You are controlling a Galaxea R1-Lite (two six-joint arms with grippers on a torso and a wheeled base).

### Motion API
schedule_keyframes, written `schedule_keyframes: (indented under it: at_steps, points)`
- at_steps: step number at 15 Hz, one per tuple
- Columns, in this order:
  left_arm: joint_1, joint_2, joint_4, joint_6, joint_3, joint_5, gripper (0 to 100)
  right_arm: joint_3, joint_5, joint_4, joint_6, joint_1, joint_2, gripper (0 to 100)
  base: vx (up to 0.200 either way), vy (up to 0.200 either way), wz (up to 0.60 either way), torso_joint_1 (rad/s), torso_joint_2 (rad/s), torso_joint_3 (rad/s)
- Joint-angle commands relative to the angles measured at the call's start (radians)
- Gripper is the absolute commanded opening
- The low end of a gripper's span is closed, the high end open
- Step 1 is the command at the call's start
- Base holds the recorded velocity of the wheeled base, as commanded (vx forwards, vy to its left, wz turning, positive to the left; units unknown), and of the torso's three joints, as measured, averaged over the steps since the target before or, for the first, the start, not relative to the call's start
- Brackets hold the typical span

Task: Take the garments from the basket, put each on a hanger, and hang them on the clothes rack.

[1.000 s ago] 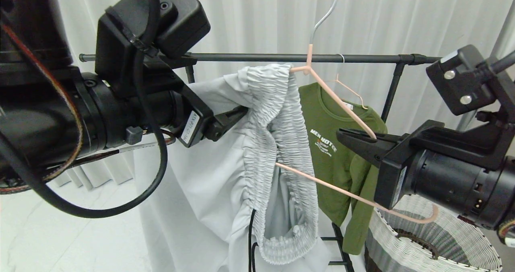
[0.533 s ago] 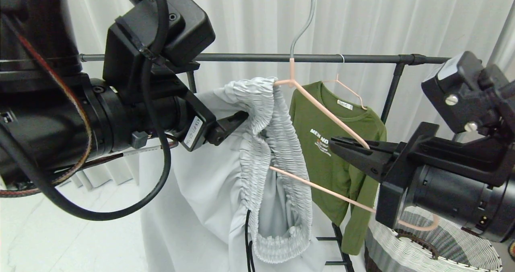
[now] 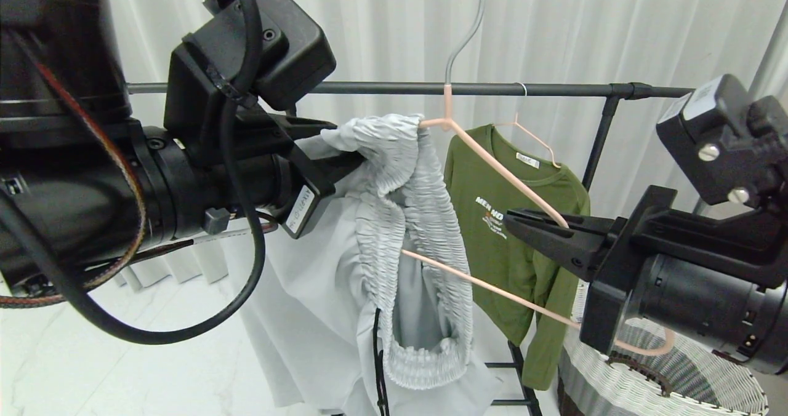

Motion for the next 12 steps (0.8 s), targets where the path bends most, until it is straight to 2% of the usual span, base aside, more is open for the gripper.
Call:
schedule_keyframes:
  at_steps: [1, 7, 8, 10, 12]
  points:
    - [-0.001, 0.002, 0.0, 0.0, 0.007, -0.001, 0, 0.0, 0.0, 0.0, -0.001, 0.007, 0.004, 0, 0.0, 0.0, 0.0, 0.0, 0.0, 0.0]
    - [-0.001, -0.014, 0.0, 0.0, 0.043, -0.041, 0, 0.002, -0.002, -0.001, 0.004, 0.003, 0.003, 0, 0.0, 0.0, 0.0, 0.0, 0.0, 0.0]
    - [-0.001, -0.014, 0.0, 0.0, 0.044, -0.041, 0, 0.003, -0.003, 0.002, 0.004, 0.001, 0.003, 100, 0.0, 0.0, 0.0, 0.0, 0.0, 0.0]
    - [0.003, -0.017, 0.0, 0.002, 0.056, -0.029, 0, 0.005, -0.015, 0.002, 0.002, -0.014, 0.004, 100, 0.0, 0.0, 0.0, 0.0, 0.0, 0.0]
    - [0.012, -0.028, 0.0, -0.003, 0.086, 0.048, 0, 0.003, -0.017, -0.001, -0.001, -0.054, 0.003, 100, 0.0, 0.0, 0.0, 0.0, 0.0, 0.0]
